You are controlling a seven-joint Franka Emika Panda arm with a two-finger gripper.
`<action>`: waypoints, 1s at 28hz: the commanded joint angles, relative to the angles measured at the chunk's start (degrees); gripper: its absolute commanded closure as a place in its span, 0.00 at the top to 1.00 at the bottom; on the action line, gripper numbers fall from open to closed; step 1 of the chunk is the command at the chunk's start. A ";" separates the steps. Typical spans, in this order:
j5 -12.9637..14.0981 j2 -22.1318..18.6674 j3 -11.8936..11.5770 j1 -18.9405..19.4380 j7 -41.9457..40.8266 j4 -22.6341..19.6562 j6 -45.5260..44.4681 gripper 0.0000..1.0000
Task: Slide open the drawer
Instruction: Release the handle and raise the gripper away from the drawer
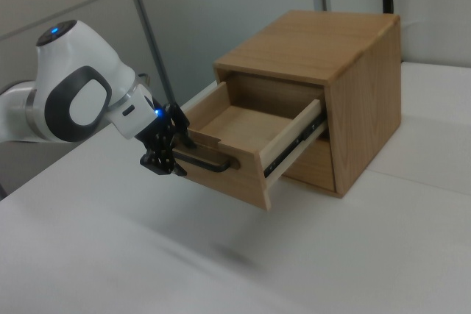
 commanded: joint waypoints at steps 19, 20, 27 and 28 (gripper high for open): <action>9.79 -0.82 -4.22 0.41 -60.20 9.01 -23.55 1.00; 9.79 -0.73 -4.39 0.41 -62.58 9.62 -24.60 1.00; 8.12 0.50 -4.30 0.41 -79.56 13.06 -33.05 1.00; 7.60 0.50 -4.30 0.41 -80.26 13.06 -33.05 1.00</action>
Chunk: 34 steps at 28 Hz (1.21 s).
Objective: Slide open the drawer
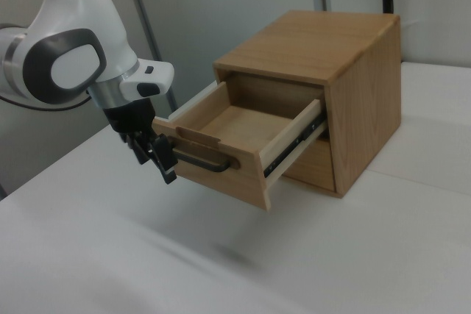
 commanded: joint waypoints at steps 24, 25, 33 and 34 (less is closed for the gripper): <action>-4.56 2.25 -0.03 0.68 -14.45 2.44 -3.73 1.00; -4.56 2.16 -0.03 0.77 -14.45 2.44 -3.73 1.00; -4.39 2.16 0.06 0.86 -14.80 2.44 -3.56 1.00; -4.39 2.25 0.15 0.86 -14.80 2.44 -3.56 1.00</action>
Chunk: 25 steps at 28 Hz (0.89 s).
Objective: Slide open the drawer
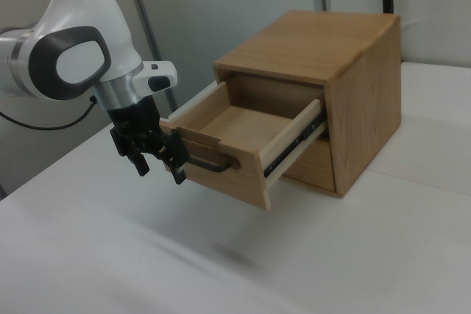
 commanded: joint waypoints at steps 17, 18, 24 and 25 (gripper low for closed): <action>0.27 0.38 0.00 0.69 -1.21 2.47 -1.59 1.00; 0.27 0.38 0.09 0.69 -1.21 2.47 -1.59 1.00; 0.27 0.73 0.18 0.69 -1.21 2.47 -1.59 1.00; 0.27 0.73 0.09 0.69 -1.21 2.47 -1.59 1.00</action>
